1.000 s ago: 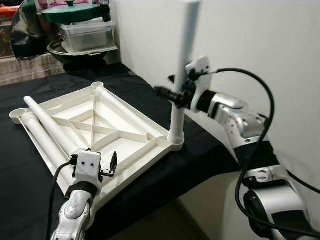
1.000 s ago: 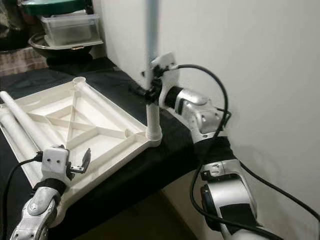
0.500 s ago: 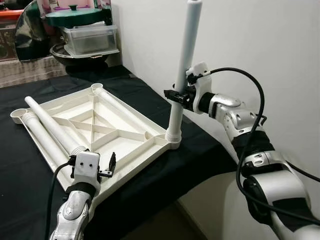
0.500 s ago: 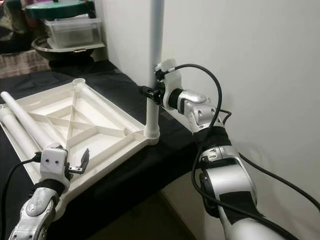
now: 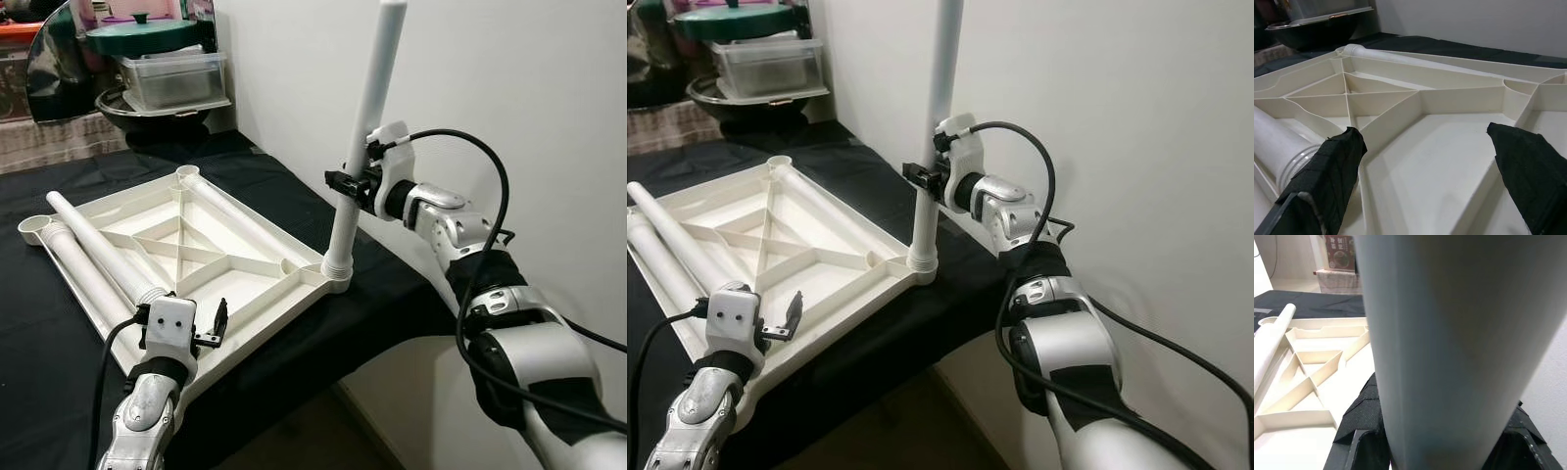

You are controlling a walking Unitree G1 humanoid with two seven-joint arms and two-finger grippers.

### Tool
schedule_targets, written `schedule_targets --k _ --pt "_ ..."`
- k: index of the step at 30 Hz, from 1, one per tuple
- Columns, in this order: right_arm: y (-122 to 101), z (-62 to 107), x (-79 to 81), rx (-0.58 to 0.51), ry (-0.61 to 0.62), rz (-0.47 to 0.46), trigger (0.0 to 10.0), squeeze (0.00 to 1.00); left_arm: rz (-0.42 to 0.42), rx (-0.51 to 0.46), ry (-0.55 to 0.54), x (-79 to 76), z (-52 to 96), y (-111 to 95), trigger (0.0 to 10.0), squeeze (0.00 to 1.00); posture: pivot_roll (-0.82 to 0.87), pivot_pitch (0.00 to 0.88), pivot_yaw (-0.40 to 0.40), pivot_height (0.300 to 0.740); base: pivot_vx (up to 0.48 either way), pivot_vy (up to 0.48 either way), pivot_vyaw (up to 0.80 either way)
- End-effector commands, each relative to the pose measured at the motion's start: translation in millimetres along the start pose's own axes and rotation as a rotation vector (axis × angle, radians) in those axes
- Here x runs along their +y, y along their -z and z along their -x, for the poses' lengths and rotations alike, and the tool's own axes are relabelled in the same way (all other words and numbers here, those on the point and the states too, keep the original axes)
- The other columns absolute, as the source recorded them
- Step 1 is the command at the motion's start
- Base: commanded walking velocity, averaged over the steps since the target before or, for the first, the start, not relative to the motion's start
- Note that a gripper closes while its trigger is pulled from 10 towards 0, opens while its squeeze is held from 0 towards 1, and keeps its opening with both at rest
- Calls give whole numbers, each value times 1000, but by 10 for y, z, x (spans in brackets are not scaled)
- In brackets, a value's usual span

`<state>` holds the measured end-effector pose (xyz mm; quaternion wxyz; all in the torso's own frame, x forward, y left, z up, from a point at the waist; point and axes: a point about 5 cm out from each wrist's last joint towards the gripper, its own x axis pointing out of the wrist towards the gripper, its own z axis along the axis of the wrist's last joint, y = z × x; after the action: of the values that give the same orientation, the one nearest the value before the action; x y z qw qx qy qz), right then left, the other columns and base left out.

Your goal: Building children table

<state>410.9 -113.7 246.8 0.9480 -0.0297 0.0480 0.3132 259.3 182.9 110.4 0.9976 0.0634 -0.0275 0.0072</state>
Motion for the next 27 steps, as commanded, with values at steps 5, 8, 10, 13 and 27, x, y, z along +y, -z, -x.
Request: schedule_targets --k 5,8,10,13,27 --pt "414 -65 146 192 -77 -56 0 0 -6 17 11 -11 22 36 10000 0 29 0 -80 740 0 0 0" --pt "427 -84 167 207 -89 -83 0 0 -4 18 11 -10 29 38 10000 0 31 0 -81 740 0 0 0" --pt "429 -95 174 210 -87 -95 0 0 -3 19 11 -10 31 38 10000 0 31 0 -81 740 0 0 0" --pt "431 -110 185 210 -78 -109 0 0 -3 20 11 -8 38 39 10000 0 33 0 -81 740 0 0 0" --pt "410 -102 145 193 -70 -228 0 0 -2 25 22 -30 59 41 10000 0 36 0 -80 740 0 0 0"
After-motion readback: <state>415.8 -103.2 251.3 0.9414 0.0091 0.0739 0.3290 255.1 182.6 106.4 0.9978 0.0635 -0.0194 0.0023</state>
